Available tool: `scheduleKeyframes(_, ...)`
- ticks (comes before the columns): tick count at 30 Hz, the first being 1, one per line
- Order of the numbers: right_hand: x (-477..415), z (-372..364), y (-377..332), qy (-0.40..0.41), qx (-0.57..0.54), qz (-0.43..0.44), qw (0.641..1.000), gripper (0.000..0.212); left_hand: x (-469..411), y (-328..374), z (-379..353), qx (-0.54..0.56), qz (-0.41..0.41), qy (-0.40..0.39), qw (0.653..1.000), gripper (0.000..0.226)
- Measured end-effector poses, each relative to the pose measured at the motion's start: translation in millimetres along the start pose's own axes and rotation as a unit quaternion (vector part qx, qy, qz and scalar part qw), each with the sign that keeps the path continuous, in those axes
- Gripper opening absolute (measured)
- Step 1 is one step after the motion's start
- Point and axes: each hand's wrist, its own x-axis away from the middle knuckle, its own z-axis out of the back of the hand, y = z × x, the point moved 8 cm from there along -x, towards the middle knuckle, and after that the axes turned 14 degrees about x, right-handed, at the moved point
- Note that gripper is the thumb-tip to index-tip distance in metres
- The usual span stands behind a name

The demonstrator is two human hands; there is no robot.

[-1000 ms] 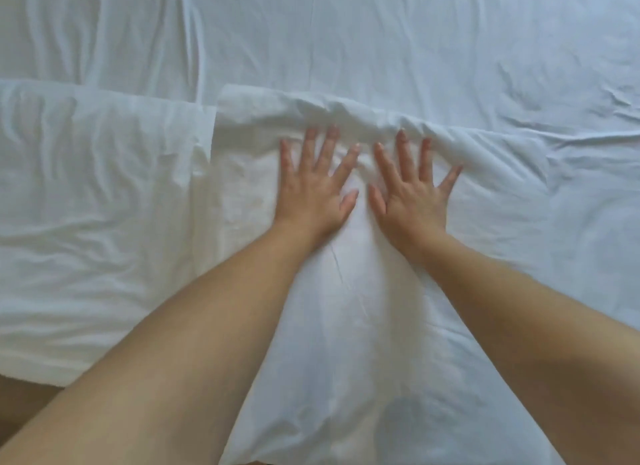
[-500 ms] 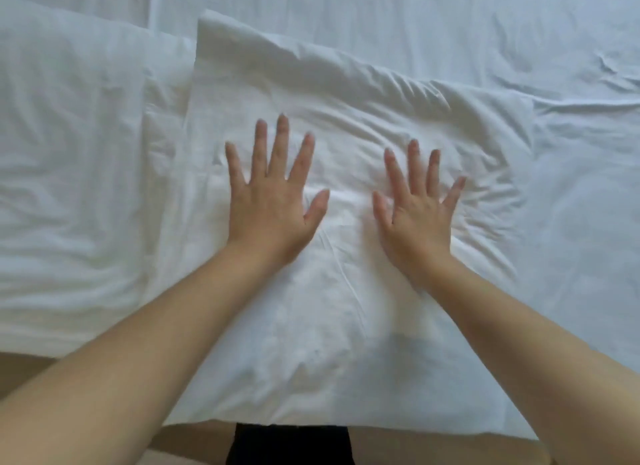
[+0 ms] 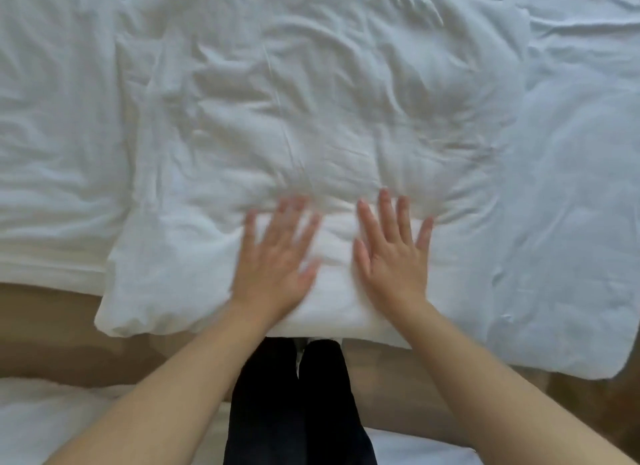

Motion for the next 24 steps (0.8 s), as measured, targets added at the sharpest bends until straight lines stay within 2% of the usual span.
scheduleKeyframes(2,10.3,-23.5,38.6,-0.03,0.034,-0.04,0.998,0.063,15.2,-56.9,-9.4,-0.034,0.077,-0.017,0.996,0.068)
scheduleKeyframes(5,24.5,-36.3,87.2,-0.071,0.037,-0.113,0.99,0.063,28.0,-99.9,-0.5,-0.081,0.13,-0.028,0.988,0.07)
scheduleKeyframes(7,30.9,-31.1,80.4,-0.085,0.007,-0.132,0.988,0.064,28.6,-75.2,-1.0,-0.054,0.086,-0.02,0.995,0.071)
scheduleKeyframes(9,40.3,-25.1,56.6,-0.09,0.013,-0.077,0.993,0.062,43.9,-53.2,-13.0,-0.049,0.014,-0.057,0.997,0.07)
scheduleKeyframes(10,48.2,-28.4,52.2,-0.104,0.029,-0.06,0.992,0.062,55.9,-59.3,-17.2,-0.062,0.014,-0.082,0.995,0.07)
scheduleKeyframes(11,57.3,-36.1,57.5,-0.14,0.034,-0.074,0.987,0.061,70.2,-75.9,-18.6,-0.079,0.052,-0.101,0.99,0.07)
scheduleKeyframes(14,80.5,-50.0,90.1,-0.225,-0.015,-0.231,0.947,0.065,107.0,-120.3,-3.6,-0.065,0.228,-0.094,0.967,0.069)
scheduleKeyframes(16,81.4,-40.5,82.0,-0.229,-0.023,-0.26,0.938,0.067,120.1,-126.6,6.7,0.071,0.331,-0.049,0.94,0.073)
scheduleKeyframes(17,79.6,-29.4,68.5,-0.222,-0.021,-0.247,0.943,0.068,129.6,-130.1,18.6,0.168,0.39,0.005,0.905,0.072)
scheduleKeyframes(18,74.9,-21.3,55.6,-0.211,-0.024,-0.226,0.951,0.069,136.9,-139.9,21.7,0.267,0.449,0.071,0.85,0.07)
scheduleKeyframes(19,69.2,-16.2,43.5,-0.203,-0.027,-0.198,0.959,0.069,144.9,-149.9,19.3,0.353,0.517,0.132,0.769,0.067)
scheduleKeyframes(20,65.0,-9.4,27.6,-0.193,-0.029,-0.163,0.967,0.069,157.4,-155.7,14.4,0.425,0.589,0.162,0.669,0.066)
scheduleKeyframes(21,61.5,-2.4,9.5,-0.183,-0.034,-0.129,0.974,0.07,168.4,-156.1,3.9,0.498,0.646,0.158,0.556,0.064)
scheduleKeyframes(22,57.8,3.1,-8.8,-0.173,-0.044,-0.101,0.979,0.071,174.1,-150.2,-7.9,0.575,0.676,0.136,0.441,0.061)
scheduleKeyframes(23,53.8,7.4,-27.1,-0.167,-0.053,-0.08,0.981,0.072,175.1,-143.4,-16.0,0.641,0.677,0.116,0.341,0.058)
scheduleKeyframes(24,49.5,11.2,-43.9,-0.165,-0.06,-0.065,0.982,0.073,173.9,-142.0,-18.2,0.68,0.666,0.122,0.281,0.054)
